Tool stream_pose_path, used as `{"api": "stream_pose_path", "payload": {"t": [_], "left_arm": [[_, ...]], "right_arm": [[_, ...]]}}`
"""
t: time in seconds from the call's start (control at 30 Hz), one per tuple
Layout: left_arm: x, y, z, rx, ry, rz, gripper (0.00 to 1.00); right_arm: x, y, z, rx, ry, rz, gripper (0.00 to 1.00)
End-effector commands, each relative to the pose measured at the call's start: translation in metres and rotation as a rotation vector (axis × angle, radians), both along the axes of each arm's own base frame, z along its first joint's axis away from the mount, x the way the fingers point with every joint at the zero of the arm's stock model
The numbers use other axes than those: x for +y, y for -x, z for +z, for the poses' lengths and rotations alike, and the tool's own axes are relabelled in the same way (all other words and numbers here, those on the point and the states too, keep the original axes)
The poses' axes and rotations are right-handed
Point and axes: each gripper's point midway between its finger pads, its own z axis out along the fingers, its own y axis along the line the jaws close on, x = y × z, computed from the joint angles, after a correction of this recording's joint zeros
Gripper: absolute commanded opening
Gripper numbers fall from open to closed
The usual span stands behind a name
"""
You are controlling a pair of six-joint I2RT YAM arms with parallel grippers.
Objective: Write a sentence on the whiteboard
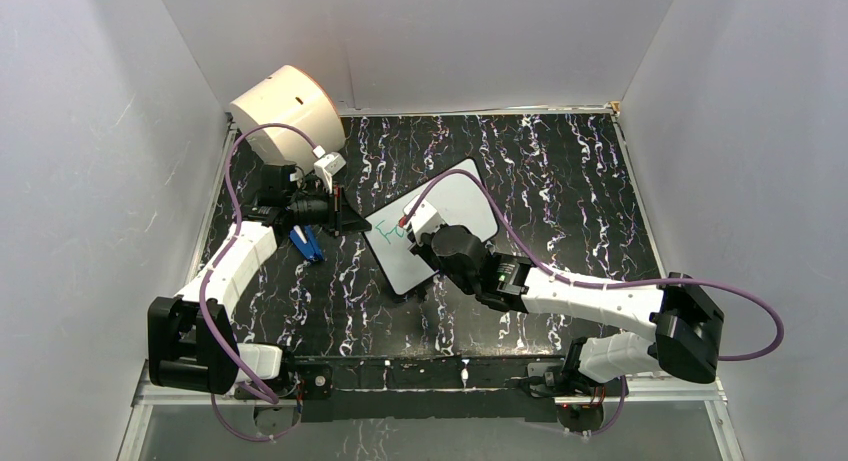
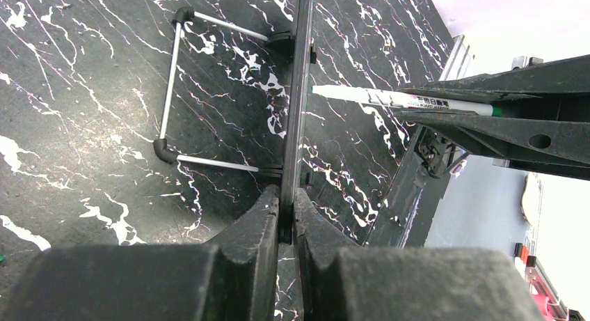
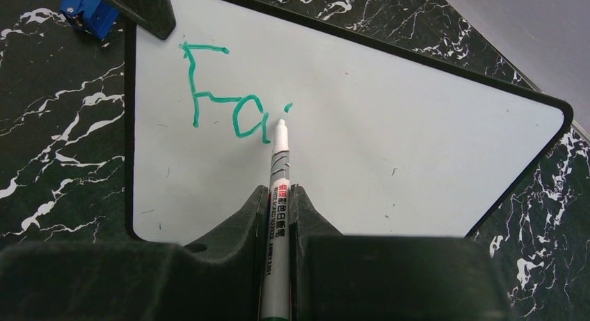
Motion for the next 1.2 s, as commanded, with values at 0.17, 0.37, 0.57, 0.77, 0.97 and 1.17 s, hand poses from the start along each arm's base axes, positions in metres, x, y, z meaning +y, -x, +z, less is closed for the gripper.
{"api": "stream_pose_path", "payload": {"t": [0.17, 0.37, 0.57, 0.77, 0.97, 1.17], "left_arm": [[0.0124, -0.0037, -0.0232, 0.046, -0.095, 0.056, 0.00], [0.0123, -0.0037, -0.0237, 0.048, -0.095, 0.056, 0.00], [0.0123, -0.0040, -0.0239, 0.048, -0.095, 0.056, 0.00], [0.0124, -0.0035, -0.0241, 0.049, -0.095, 0.056, 0.00], [0.0124, -0.0039, -0.0237, 0.047, -0.096, 0.056, 0.00], [0.0124, -0.0039, -0.0242, 0.049, -0.096, 0.057, 0.00]], "right_arm": [[0.0078, -0.0040, 0.0135, -0.029, -0.052, 0.008, 0.00], [0.0077, -0.0063, 0.0099, -0.029, -0.044, -0.006, 0.00], [0.0073, -0.0080, 0.0104, -0.036, -0.046, -0.016, 0.00], [0.0069, -0.0087, 0.0116, -0.040, -0.045, -0.019, 0.00], [0.0043, -0.0086, 0.0134, -0.042, -0.049, -0.027, 0.00], [0.0044, -0.0089, 0.0122, -0.041, -0.046, -0.028, 0.00]]}}
